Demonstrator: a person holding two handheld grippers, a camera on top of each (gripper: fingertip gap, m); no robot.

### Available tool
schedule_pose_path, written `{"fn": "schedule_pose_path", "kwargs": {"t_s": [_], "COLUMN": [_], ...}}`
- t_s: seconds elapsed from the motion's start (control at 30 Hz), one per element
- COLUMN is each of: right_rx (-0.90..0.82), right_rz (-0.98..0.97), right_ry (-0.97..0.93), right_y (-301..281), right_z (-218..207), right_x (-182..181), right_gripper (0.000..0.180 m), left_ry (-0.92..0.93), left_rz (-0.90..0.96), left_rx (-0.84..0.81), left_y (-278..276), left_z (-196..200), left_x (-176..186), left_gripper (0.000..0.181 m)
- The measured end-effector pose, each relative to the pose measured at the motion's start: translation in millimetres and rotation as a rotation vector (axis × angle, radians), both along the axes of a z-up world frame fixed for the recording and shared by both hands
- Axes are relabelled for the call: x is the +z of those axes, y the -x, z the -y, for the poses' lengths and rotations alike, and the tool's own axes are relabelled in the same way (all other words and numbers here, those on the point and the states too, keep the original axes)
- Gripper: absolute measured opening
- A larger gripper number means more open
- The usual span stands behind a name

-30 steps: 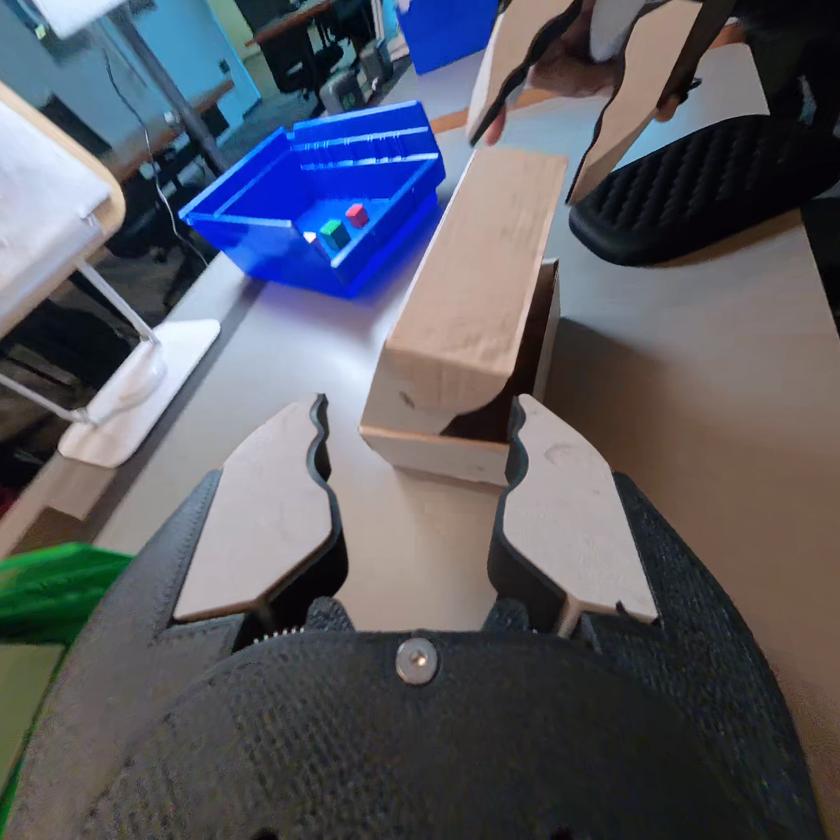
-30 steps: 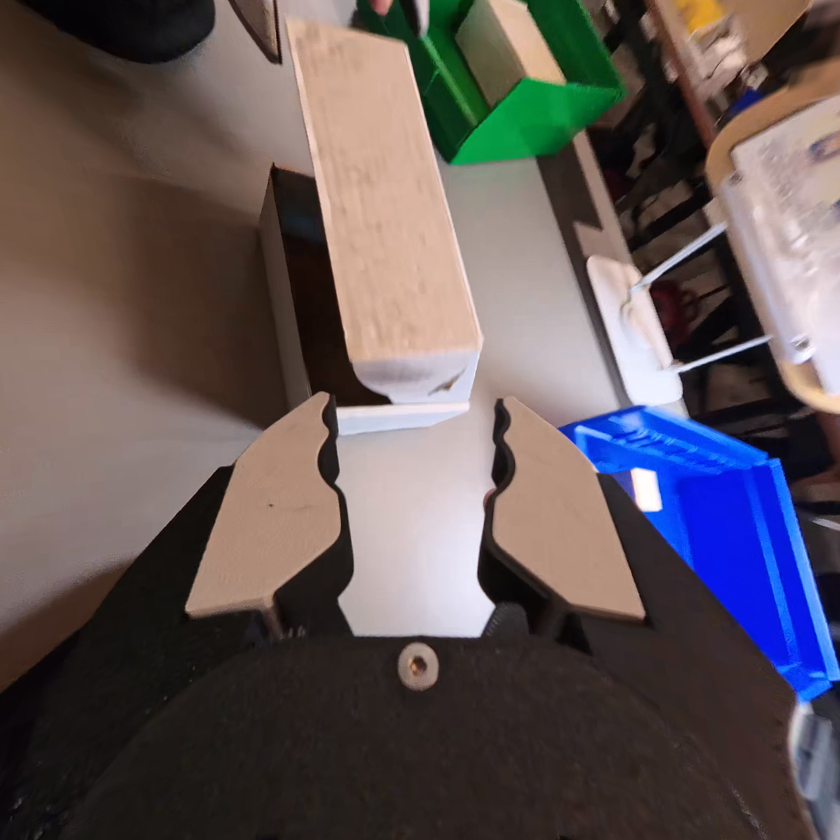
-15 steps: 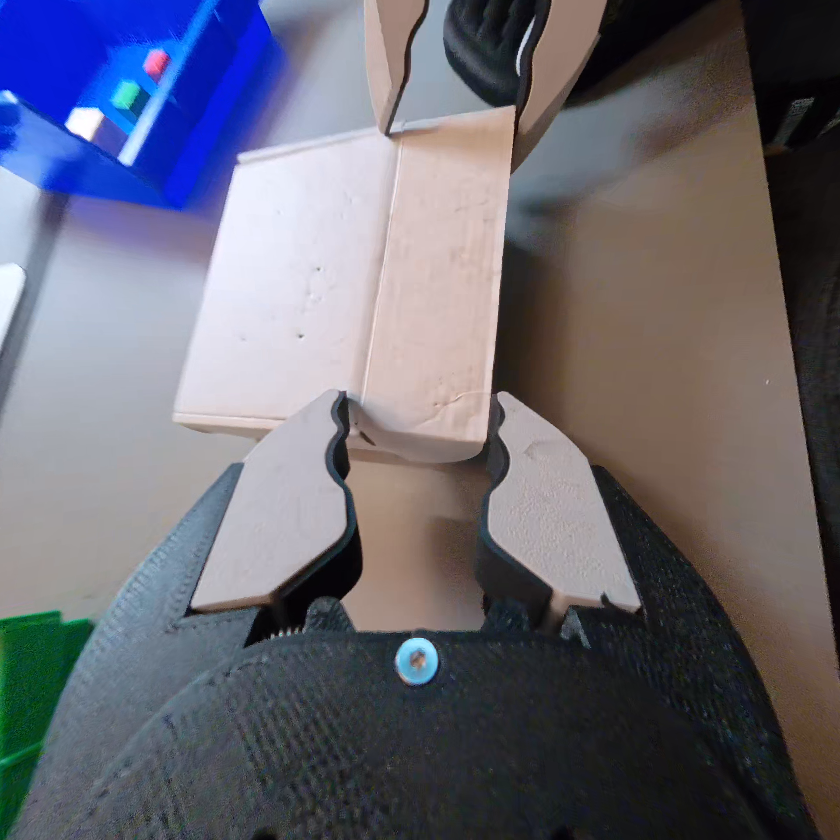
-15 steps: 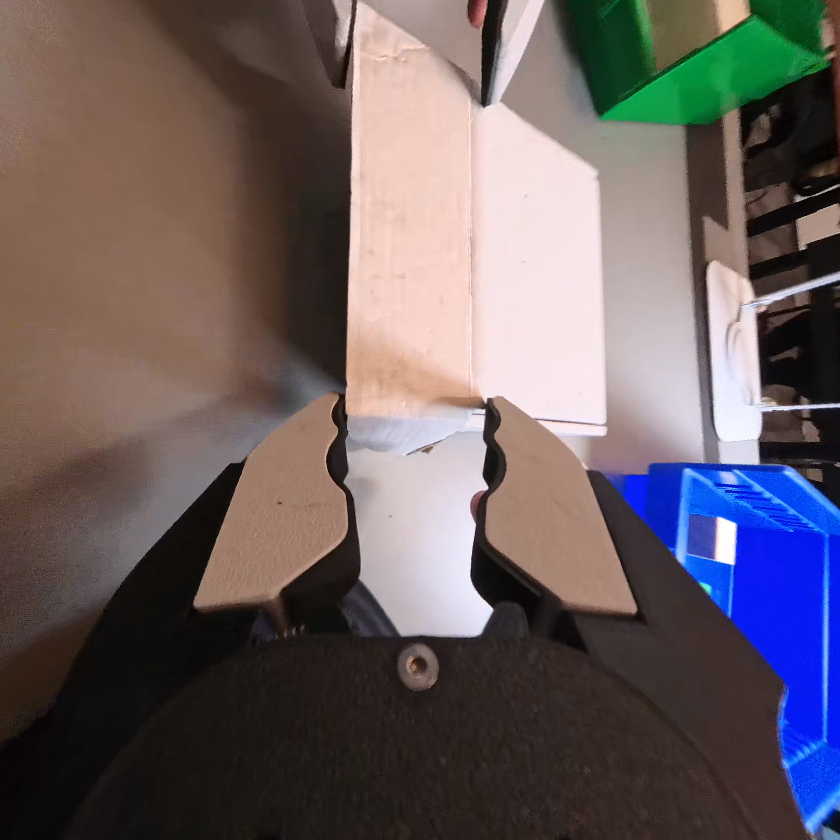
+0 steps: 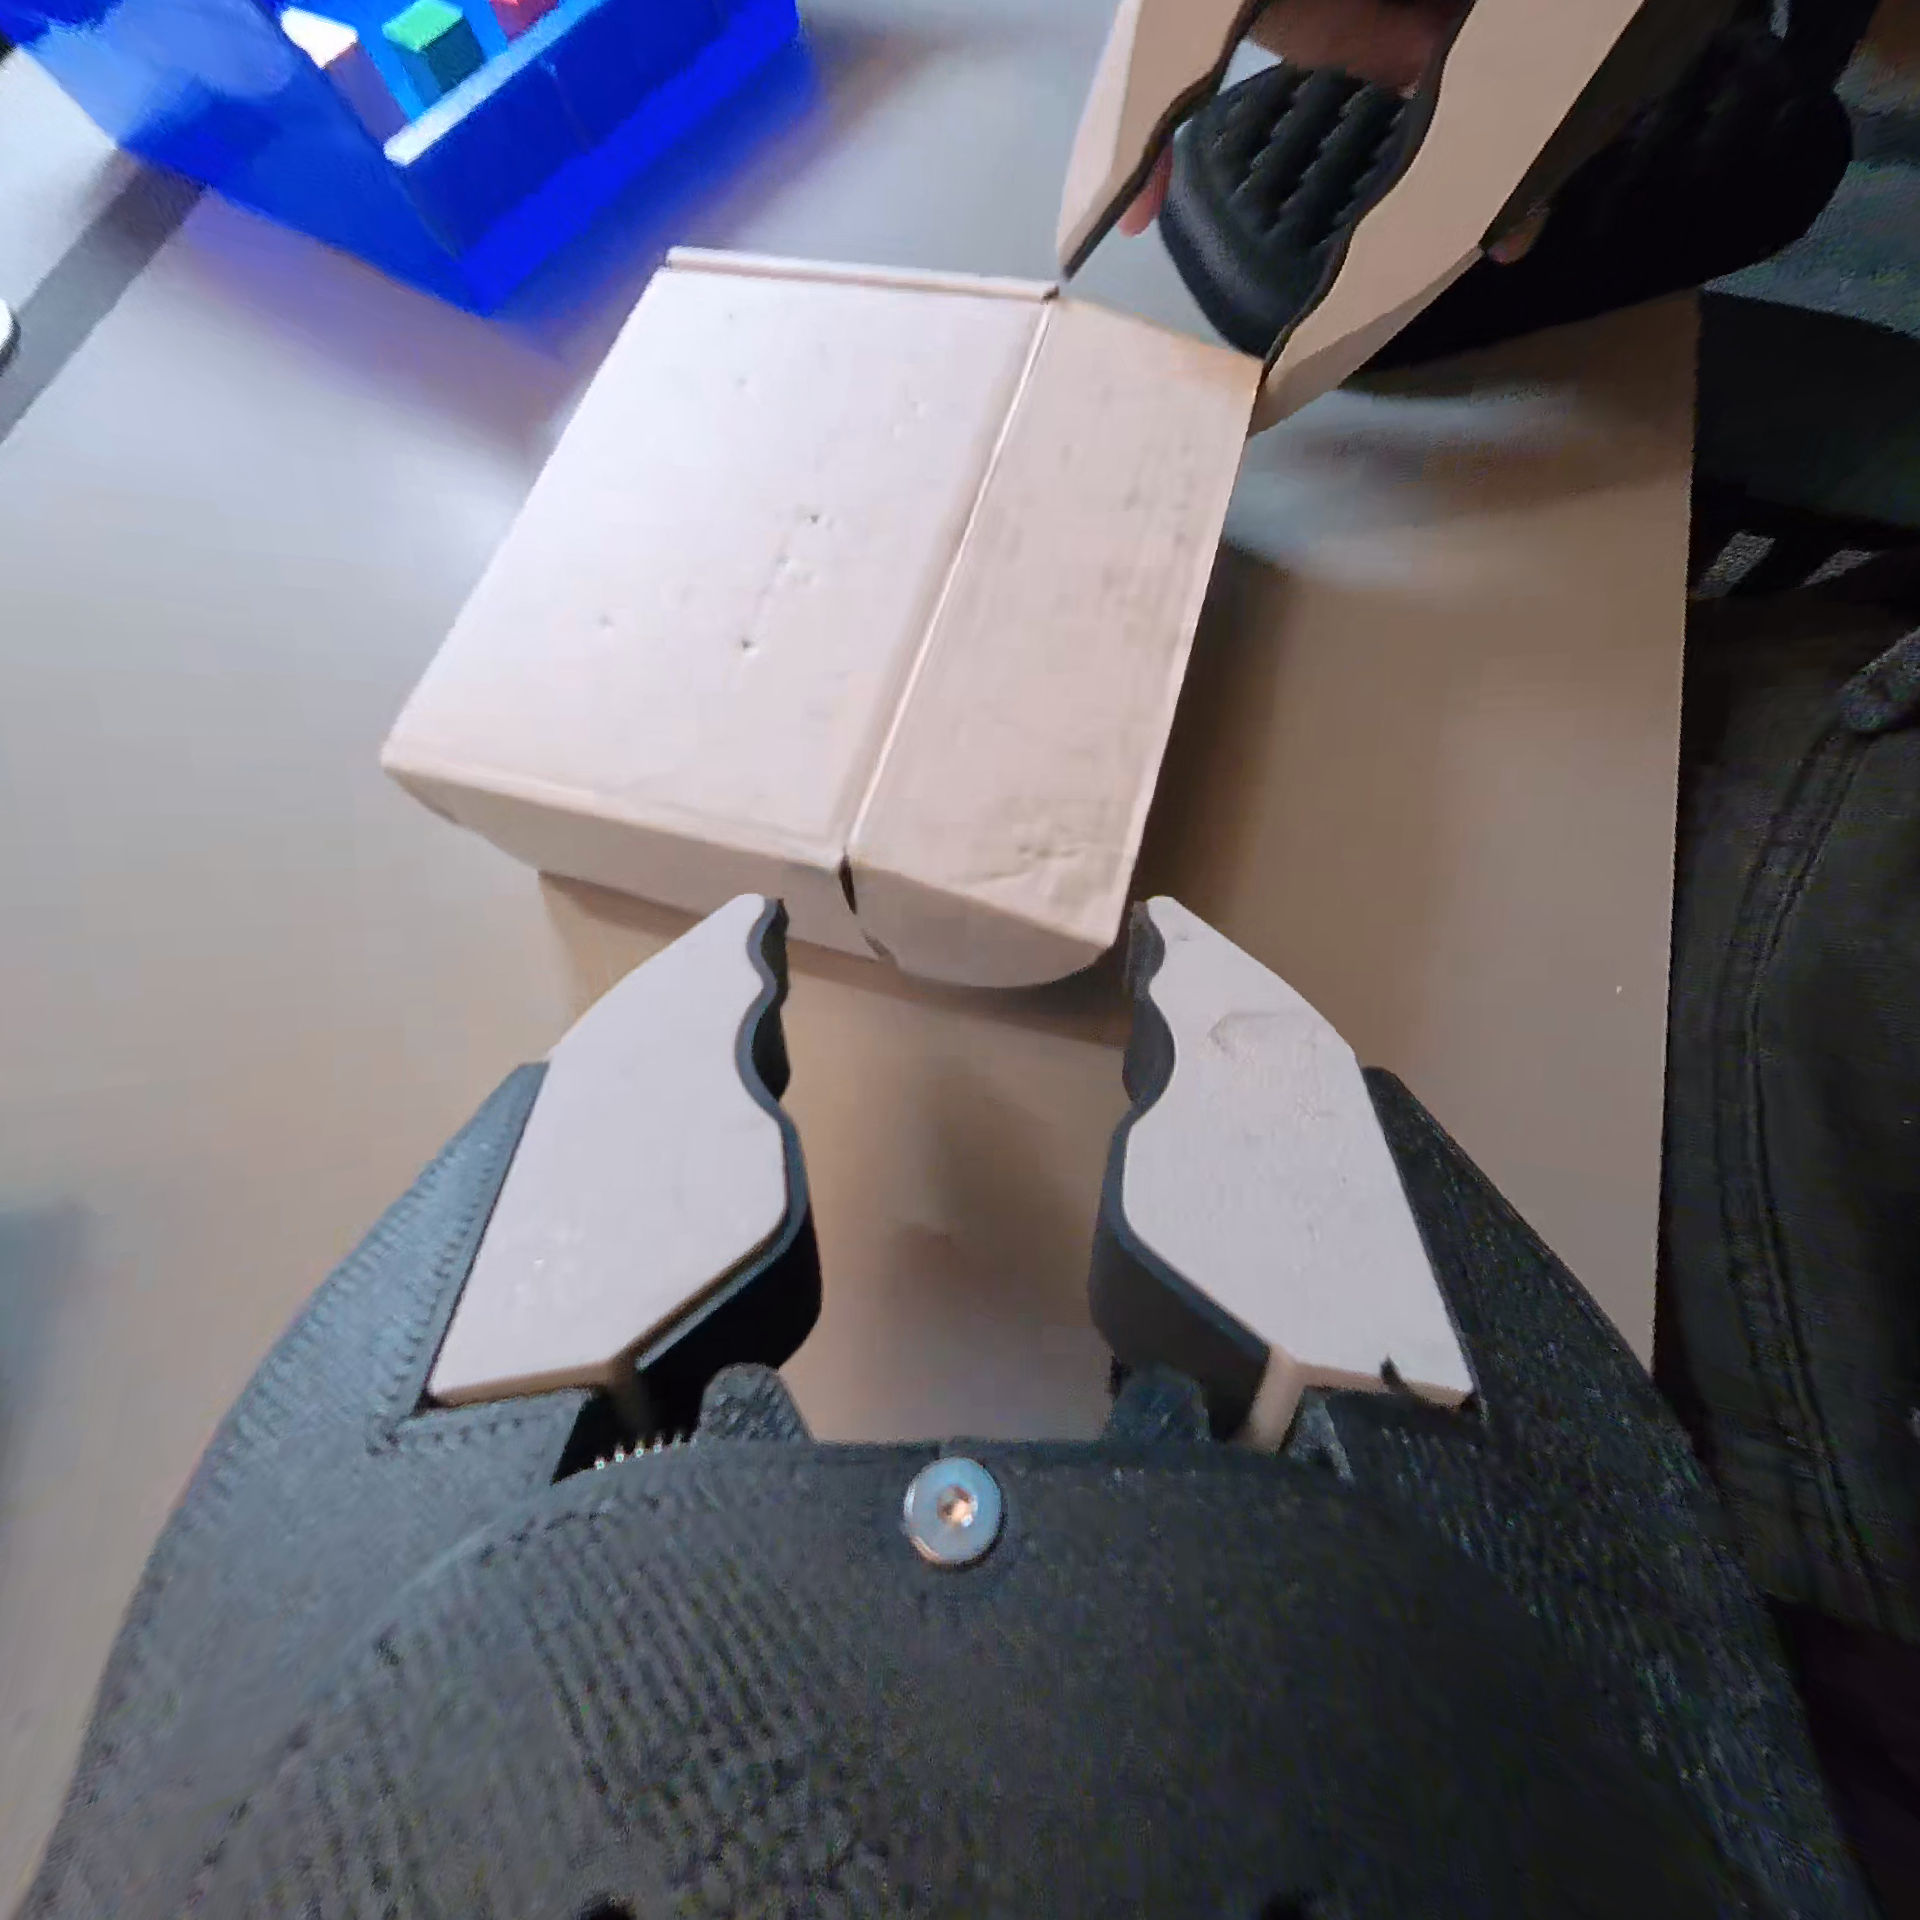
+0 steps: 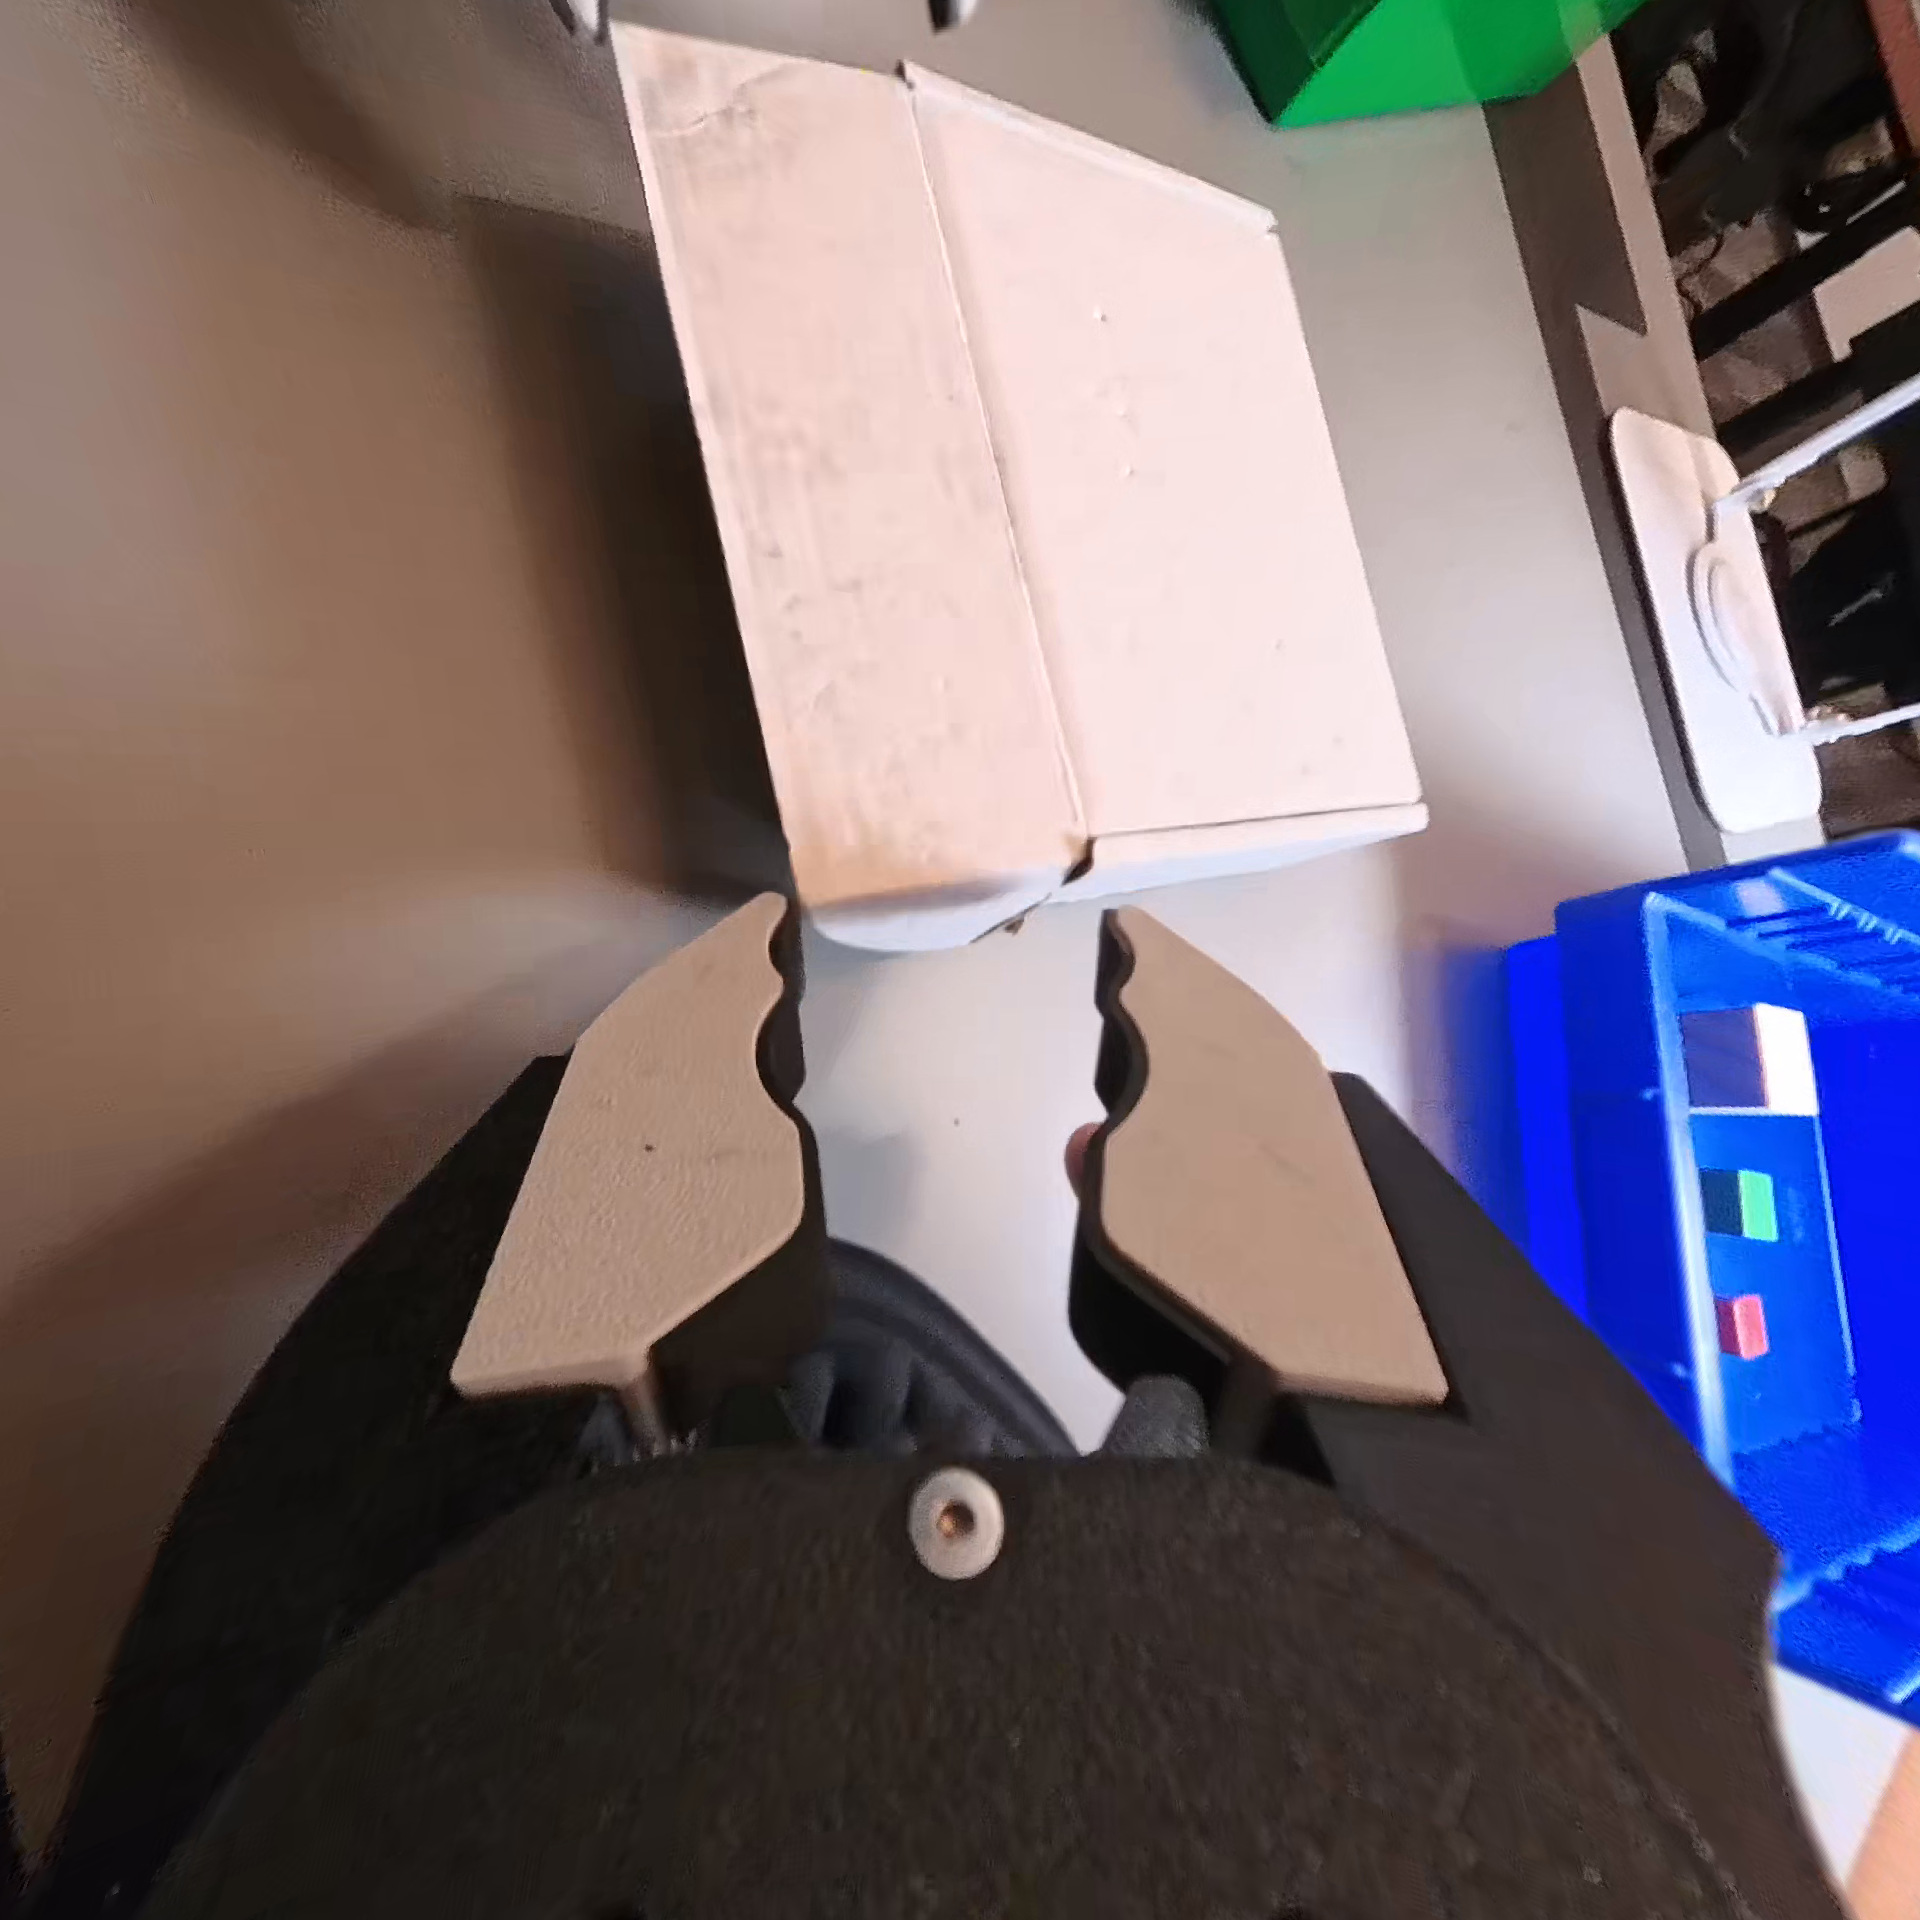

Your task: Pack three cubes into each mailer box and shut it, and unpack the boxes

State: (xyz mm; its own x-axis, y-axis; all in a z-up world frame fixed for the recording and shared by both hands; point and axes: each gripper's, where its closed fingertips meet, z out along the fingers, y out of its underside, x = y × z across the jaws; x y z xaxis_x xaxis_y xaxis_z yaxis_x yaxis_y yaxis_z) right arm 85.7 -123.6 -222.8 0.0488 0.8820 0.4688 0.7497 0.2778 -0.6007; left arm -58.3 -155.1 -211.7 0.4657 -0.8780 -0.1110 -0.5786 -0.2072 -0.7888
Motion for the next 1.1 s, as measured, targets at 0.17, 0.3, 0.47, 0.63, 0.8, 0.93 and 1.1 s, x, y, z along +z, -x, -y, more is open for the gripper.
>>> {"fn": "schedule_pose_path", "kwargs": {"t_s": [0.17, 0.3, 0.47, 0.63, 0.8, 0.93, 1.1], "right_rx": [-0.057, -0.078, -0.122, -0.137, -0.116, -0.068, -0.032], "right_rz": [-0.012, -0.023, -0.033, -0.109, -0.083, -0.06, -0.128], "right_ry": [0.026, 0.094, 0.117, 0.267, 0.259, 0.311, 0.513], "right_y": [-3.6, 4.4, 5.3, 8.3, 9.2, 9.1, 2.5], "right_z": [7.4, 9.9, 6.9, 11.5, 10.4, 16.8, 18.9], "right_x": [-8.4, -14.7, -14.3, -9.4, -15.8, -17.5, -4.7], "right_gripper": [0.045, 0.037, 0.028, 0.023, 0.028, 0.04, 0.051], "left_ry": [0.05, 0.099, 0.076, 0.161, 0.192, 0.178, 0.281], "left_rz": [-0.032, -0.06, -0.111, -0.028, -0.011, -0.008, 0.089], "left_rx": [0.027, 0.021, 0.044, 0.048, 0.039, 0.026, -0.03], "left_y": [1.1, -6.5, -7.2, -11.1, -10.4, -6.3, 0.2], "left_z": [12.7, 12.0, 8.7, 11.6, 11.2, 9.3, 18.2], "left_x": [-15.3, -25.0, -27.4, -21.7, -27.0, -23.5, -10.3], "left_gripper": [0.047, 0.045, 0.034, 0.029, 0.029, 0.041, 0.048]}}
